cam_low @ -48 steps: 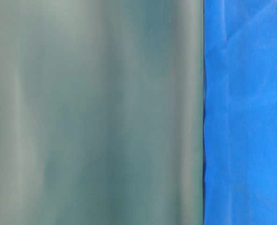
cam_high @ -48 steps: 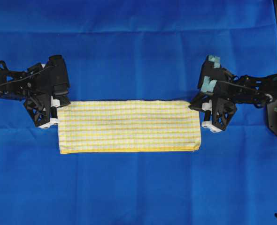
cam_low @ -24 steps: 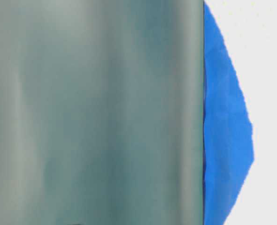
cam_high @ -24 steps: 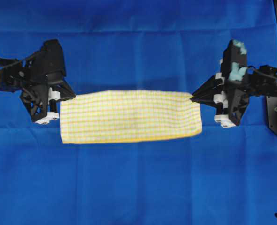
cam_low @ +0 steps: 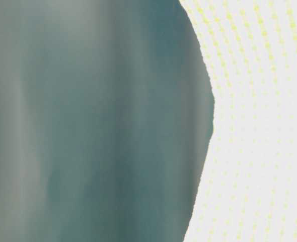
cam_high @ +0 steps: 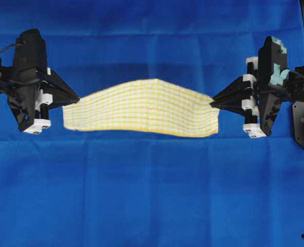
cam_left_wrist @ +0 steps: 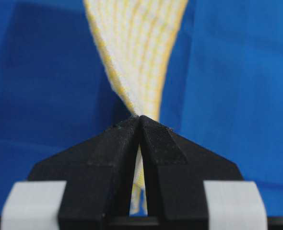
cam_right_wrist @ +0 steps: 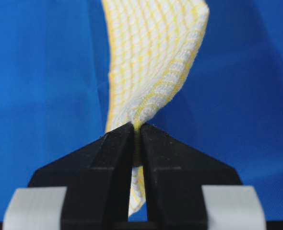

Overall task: Fold the yellow towel.
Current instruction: 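Rotate the lifted strip to vertical, right gripper moving to the top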

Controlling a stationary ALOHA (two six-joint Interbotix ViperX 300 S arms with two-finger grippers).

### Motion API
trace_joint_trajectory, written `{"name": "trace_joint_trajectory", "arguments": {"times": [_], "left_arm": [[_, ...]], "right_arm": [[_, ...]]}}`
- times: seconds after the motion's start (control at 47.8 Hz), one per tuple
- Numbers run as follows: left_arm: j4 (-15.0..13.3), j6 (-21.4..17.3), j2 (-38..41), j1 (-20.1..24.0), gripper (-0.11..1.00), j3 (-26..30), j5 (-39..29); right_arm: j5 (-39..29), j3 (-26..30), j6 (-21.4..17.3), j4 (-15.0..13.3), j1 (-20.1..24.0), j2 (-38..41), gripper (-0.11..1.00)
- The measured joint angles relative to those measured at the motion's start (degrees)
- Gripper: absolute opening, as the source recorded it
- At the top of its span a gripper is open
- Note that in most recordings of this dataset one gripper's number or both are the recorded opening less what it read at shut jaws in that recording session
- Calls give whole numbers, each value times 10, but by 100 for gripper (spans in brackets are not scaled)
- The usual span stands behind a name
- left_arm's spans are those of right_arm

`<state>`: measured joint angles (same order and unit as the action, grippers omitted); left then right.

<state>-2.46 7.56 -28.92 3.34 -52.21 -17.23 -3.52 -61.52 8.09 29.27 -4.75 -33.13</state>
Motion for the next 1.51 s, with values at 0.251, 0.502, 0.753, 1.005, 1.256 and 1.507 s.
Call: {"name": "trace_joint_trajectory", "arguments": {"times": [0.251, 0.502, 0.753, 1.005, 1.256, 1.507], "left_arm": [[1, 4, -1, -15, 2, 0, 9], [0, 5, 20, -97, 2, 3, 79], [0, 5, 85, -148, 2, 38, 158], [1, 1, 188, -154, 2, 118, 196], [0, -25, 275, -162, 2, 210, 198], [1, -64, 329, -162, 2, 280, 198]], "right_arm": [[25, 8, -1, 0, -19, 31, 4], [43, 40, 0, -21, -116, 90, 4], [47, 85, 3, -50, -199, 152, 4], [47, 132, 5, -76, -233, 198, 4], [47, 171, 6, -100, -251, 235, 4], [47, 192, 8, -115, -258, 255, 4]]}}
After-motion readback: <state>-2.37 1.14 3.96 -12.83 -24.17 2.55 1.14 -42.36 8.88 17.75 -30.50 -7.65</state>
